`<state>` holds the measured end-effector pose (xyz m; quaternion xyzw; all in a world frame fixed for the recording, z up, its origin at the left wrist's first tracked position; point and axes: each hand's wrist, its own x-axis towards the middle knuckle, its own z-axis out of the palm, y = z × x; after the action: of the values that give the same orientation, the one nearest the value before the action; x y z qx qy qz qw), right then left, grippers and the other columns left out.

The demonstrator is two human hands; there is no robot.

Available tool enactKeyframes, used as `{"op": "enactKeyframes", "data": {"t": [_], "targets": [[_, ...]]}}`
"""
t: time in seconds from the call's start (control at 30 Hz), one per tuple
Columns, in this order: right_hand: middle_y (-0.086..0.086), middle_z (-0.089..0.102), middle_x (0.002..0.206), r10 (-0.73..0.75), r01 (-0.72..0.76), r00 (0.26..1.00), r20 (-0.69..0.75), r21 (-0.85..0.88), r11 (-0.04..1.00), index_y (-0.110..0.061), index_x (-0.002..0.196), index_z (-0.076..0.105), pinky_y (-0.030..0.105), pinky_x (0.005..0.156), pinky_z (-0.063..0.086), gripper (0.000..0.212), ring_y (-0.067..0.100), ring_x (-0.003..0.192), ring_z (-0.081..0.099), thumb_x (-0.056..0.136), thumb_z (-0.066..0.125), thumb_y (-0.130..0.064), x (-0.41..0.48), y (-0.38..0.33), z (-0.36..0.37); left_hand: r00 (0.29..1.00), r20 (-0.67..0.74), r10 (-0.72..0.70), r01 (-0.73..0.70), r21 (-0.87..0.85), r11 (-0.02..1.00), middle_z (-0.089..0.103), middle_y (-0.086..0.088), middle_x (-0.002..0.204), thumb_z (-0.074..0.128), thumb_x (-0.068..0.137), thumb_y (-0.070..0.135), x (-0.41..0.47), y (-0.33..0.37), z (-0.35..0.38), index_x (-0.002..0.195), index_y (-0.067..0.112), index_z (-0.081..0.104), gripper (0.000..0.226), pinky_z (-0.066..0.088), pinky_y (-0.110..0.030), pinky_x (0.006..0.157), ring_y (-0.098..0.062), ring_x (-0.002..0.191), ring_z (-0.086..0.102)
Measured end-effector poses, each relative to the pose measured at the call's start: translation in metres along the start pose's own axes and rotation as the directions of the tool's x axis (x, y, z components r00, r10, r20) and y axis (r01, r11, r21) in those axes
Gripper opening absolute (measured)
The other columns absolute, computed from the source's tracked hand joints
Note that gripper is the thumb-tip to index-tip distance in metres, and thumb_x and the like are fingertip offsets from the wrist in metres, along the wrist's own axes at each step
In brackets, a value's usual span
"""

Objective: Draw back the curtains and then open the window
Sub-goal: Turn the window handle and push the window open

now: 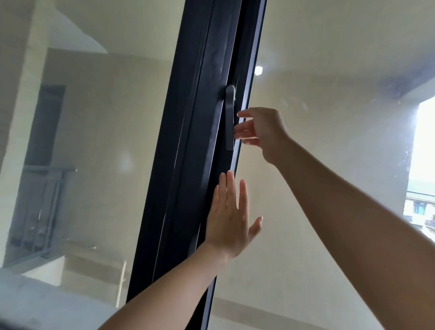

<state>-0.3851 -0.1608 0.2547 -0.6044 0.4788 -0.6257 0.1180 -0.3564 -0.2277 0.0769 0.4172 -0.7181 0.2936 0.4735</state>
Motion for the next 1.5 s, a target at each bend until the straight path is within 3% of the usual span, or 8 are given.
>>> {"op": "enactKeyframes", "data": {"t": [0.7, 0.77, 0.87, 0.93, 1.17, 1.3, 1.43, 1.5], "targets": [[0.006, 0.044, 0.065, -0.141, 0.169, 0.985, 0.096, -0.444, 0.88, -0.003, 0.115, 0.05, 0.019, 0.041, 0.028, 0.029, 0.015, 0.05, 0.037, 0.087, 0.048, -0.005, 0.007, -0.018, -0.017, 0.977, -0.21, 0.034, -0.045, -0.046, 0.998, 0.022, -0.025, 0.141, 0.038, 0.082, 0.045, -0.003, 0.003, 0.035, 0.134, 0.012, 0.037, 0.062, 0.023, -0.055, 0.103, -0.043, 0.132, 0.018], [0.013, 0.061, 0.088, -0.345, 0.302, 0.935, 0.08, -0.69, 0.658, -0.008, 0.117, 0.05, 0.02, 0.051, 0.035, 0.028, 0.026, 0.066, 0.053, 0.089, 0.048, -0.009, 0.013, -0.022, -0.031, 0.977, -0.212, 0.027, -0.038, -0.048, 0.998, 0.021, -0.026, 0.141, 0.037, 0.082, 0.046, -0.002, 0.005, 0.035, 0.134, 0.012, 0.037, 0.062, 0.023, -0.055, 0.103, -0.043, 0.132, 0.018], [0.018, 0.062, 0.103, -0.599, 0.257, 0.766, 0.233, -0.965, -0.047, -0.009, 0.113, 0.05, 0.036, 0.073, 0.035, 0.024, 0.037, 0.095, 0.055, 0.09, 0.043, -0.005, 0.018, -0.03, -0.044, 0.978, -0.207, 0.018, -0.028, -0.043, 0.999, 0.021, -0.026, 0.141, 0.035, 0.082, 0.046, -0.002, 0.005, 0.034, 0.134, 0.012, 0.036, 0.062, 0.025, -0.056, 0.103, -0.043, 0.131, 0.018], [0.02, 0.06, 0.105, -0.63, 0.22, 0.714, 0.306, -0.952, -0.214, -0.008, 0.113, 0.052, 0.043, 0.087, 0.035, 0.027, 0.037, 0.105, 0.049, 0.088, 0.044, -0.002, 0.022, -0.035, -0.046, 0.978, -0.209, 0.017, -0.027, -0.043, 0.999, 0.022, -0.026, 0.141, 0.035, 0.082, 0.046, -0.001, 0.005, 0.034, 0.133, 0.012, 0.037, 0.062, 0.026, -0.056, 0.103, -0.044, 0.131, 0.019], [0.023, 0.057, 0.113, -0.697, 0.174, 0.685, 0.212, -0.977, -0.126, -0.004, 0.104, 0.061, 0.045, 0.093, 0.035, 0.033, 0.038, 0.113, 0.047, 0.077, 0.048, 0.009, 0.037, -0.031, -0.038, 0.975, -0.219, 0.046, -0.051, -0.017, 0.999, 0.022, -0.025, 0.142, 0.036, 0.083, 0.049, -0.002, 0.002, 0.038, 0.135, 0.012, 0.037, 0.063, 0.024, -0.055, 0.103, -0.043, 0.131, 0.02], [0.012, 0.062, 0.124, -0.803, 0.078, 0.532, 0.268, -0.96, -0.269, -0.025, 0.12, 0.052, 0.042, 0.09, 0.049, 0.056, 0.027, 0.113, 0.059, 0.067, 0.07, -0.017, 0.032, -0.001, -0.047, 0.977, -0.21, 0.046, -0.052, -0.024, 0.998, 0.022, -0.025, 0.142, 0.026, 0.089, 0.05, -0.003, 0.002, 0.038, 0.135, 0.013, 0.036, 0.06, 0.025, -0.055, 0.102, -0.043, 0.131, 0.02], [0.017, 0.051, 0.135, -0.85, 0.149, 0.314, 0.424, -0.906, -0.397, -0.024, 0.13, 0.039, 0.051, 0.104, 0.02, 0.056, 0.029, 0.128, 0.034, 0.076, 0.055, -0.018, 0.004, 0.06, -0.073, 0.98, -0.195, 0.04, -0.055, -0.068, 0.996, 0.021, -0.025, 0.142, 0.022, 0.09, 0.049, -0.002, 0.001, 0.034, 0.135, 0.013, 0.032, 0.058, 0.024, -0.056, 0.102, -0.043, 0.131, 0.02], [0.016, 0.04, 0.139, -0.823, 0.149, 0.341, 0.453, -0.891, -0.428, -0.024, 0.132, 0.036, 0.054, 0.102, 0.02, 0.055, 0.029, 0.128, 0.031, 0.079, 0.052, -0.022, -0.019, 0.091, -0.091, 0.971, -0.229, 0.067, -0.089, -0.085, 0.992, 0.02, -0.026, 0.142, 0.036, 0.085, 0.044, -0.007, 0.003, 0.03, 0.134, 0.012, 0.03, 0.059, 0.022, -0.055, 0.103, -0.042, 0.133, 0.018]]}}
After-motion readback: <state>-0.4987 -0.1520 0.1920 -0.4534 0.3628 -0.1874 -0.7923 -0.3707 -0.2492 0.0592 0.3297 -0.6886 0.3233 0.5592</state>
